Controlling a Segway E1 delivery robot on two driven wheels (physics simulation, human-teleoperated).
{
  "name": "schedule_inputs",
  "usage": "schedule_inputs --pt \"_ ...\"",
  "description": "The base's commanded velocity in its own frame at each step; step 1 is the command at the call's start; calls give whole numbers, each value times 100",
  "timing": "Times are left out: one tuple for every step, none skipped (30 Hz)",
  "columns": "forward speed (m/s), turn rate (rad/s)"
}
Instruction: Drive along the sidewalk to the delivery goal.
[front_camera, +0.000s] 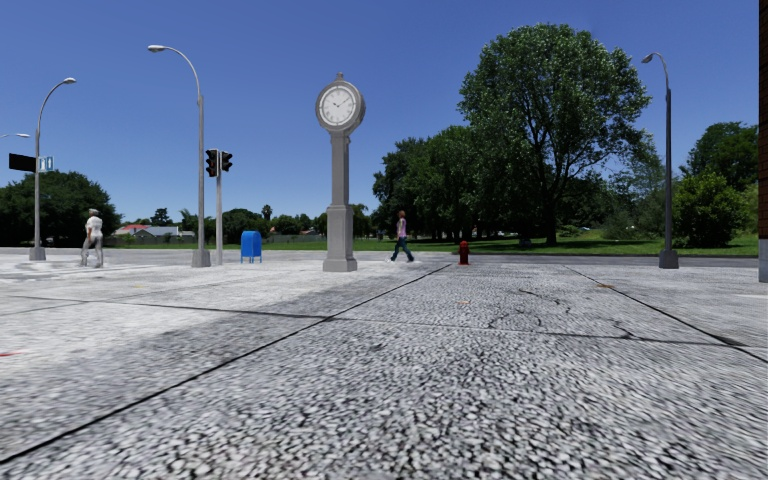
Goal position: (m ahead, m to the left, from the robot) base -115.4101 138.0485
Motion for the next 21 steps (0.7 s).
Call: schedule_inputs --pt "0 0" --pt "0 0" --pt "0 0" --pt "0 0" --pt "0 0" --pt "0 0" --pt "0 0" --pt "0 0" --pt "0 0" --pt "0 0" --pt "0 0" --pt "0 0" --pt "0 0" --pt "0 0" --pt "0 0" --pt "0 0" --pt "0 0" --pt "0 0" --pt "0 0" --pt "0 0" --pt "0 0"
